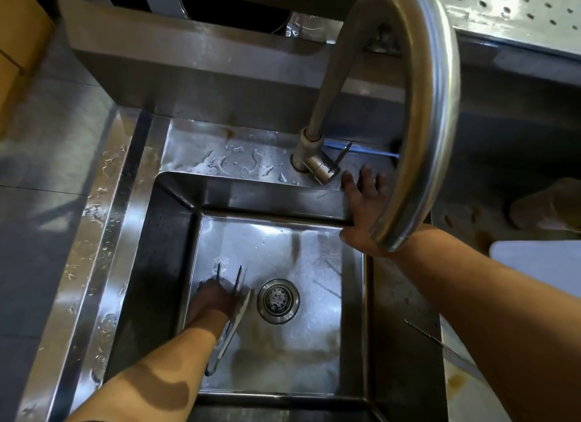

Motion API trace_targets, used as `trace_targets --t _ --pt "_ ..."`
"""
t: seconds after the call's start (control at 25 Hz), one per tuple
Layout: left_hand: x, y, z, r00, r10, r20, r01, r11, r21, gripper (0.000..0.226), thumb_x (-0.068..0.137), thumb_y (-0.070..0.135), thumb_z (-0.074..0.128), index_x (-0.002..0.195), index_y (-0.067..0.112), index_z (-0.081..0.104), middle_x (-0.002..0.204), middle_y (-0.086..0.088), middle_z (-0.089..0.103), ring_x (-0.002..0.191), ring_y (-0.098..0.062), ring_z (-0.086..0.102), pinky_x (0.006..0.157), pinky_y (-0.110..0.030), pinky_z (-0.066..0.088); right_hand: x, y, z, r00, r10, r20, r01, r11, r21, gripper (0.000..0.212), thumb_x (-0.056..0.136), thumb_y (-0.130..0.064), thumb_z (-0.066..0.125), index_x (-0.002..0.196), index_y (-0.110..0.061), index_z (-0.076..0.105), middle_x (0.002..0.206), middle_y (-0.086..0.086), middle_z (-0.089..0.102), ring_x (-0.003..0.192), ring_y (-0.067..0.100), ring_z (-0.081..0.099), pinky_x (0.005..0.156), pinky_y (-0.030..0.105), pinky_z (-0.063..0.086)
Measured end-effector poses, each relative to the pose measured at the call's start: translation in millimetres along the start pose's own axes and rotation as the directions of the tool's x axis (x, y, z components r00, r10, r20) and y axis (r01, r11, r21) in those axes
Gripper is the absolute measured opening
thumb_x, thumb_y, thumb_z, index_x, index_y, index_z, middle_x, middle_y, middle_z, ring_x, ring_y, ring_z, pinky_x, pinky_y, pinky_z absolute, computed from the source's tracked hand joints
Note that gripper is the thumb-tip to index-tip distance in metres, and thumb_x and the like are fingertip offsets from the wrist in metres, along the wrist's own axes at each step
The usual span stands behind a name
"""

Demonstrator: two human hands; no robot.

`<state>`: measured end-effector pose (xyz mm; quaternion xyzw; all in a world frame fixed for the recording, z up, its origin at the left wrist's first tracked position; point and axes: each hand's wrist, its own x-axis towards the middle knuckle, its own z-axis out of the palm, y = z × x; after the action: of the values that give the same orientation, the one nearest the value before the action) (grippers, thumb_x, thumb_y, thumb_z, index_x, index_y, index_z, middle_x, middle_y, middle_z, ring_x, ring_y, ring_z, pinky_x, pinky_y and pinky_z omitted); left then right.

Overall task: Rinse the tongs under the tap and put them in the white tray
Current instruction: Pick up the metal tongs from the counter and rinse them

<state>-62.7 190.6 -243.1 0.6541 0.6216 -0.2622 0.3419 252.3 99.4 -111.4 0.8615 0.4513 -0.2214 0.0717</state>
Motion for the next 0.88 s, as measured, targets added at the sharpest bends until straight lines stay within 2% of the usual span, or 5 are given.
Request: trace_targets --t 0.32,0.44,0.6,0.72,0.88 --pt "4.2 -0.4 9.3 0.996 -0.071 -0.044 0.068 0.994 -0.081 0.055 0.089 0.05 0.071 0.129 0.014 0.061 0.139 -0.016 0.064 0.127 -0.035 0.066 0.103 -0.041 0.053 4.5 7.6 7.7 0.999 -0.028 -0.017 0.029 0.999 0.026 0.119 0.054 -0.08 0.039 0.149 -0.048 -0.026 0.175 0.008 -0.008 0.159 0.044 -0.007 0.12 0.053 0.005" --pt "-0.9 2.0 4.5 0.996 -0.056 -0.074 0.046 0.99 -0.136 0.042 0.078 0.051 0.072 0.105 0.022 0.058 0.122 -0.014 0.072 0.114 -0.034 0.071 0.088 -0.035 0.053 3.2 7.3 5.8 0.999 -0.034 -0.024 0.035 0.999 0.03 0.117 0.053 -0.081 0.039 0.143 -0.052 -0.03 0.175 0.009 -0.007 0.158 0.044 -0.007 0.117 0.05 0.001" --pt "-33.7 30.0 -16.7 0.973 0.181 -0.143 -0.191 0.98 -0.061 0.05 0.084 0.049 0.076 0.123 0.022 0.059 0.13 -0.01 0.065 0.117 -0.034 0.066 0.095 -0.04 0.054 -1.1 -0.3 -7.8 0.999 -0.032 0.043 0.032 0.999 0.015 0.122 0.058 -0.079 0.038 0.153 -0.04 -0.027 0.174 0.012 -0.017 0.158 0.045 -0.012 0.119 0.051 -0.008" --pt "-68.6 65.8 -51.7 0.828 0.475 -0.299 -0.502 0.865 -0.017 0.054 0.089 0.04 0.074 0.138 0.021 0.06 0.135 -0.006 0.061 0.123 -0.029 0.058 0.097 -0.04 0.052 -9.1 -4.8 -24.1 0.989 -0.054 0.135 0.049 0.998 0.043 0.12 0.084 -0.057 0.064 0.161 -0.03 -0.024 0.17 0.012 -0.03 0.157 0.043 -0.022 0.129 0.058 -0.002" --pt "-101.6 111.1 -101.5 0.525 0.657 -0.541 -0.692 0.7 0.178 0.062 0.08 0.027 0.085 0.136 0.006 0.067 0.142 -0.019 0.064 0.13 -0.044 0.058 0.108 -0.048 0.048 -29.1 -15.1 -48.5 0.983 -0.08 0.167 0.069 0.995 0.069 0.11 0.096 -0.041 0.066 0.165 -0.025 -0.018 0.17 0.015 -0.03 0.157 0.042 -0.021 0.13 0.056 0.007"
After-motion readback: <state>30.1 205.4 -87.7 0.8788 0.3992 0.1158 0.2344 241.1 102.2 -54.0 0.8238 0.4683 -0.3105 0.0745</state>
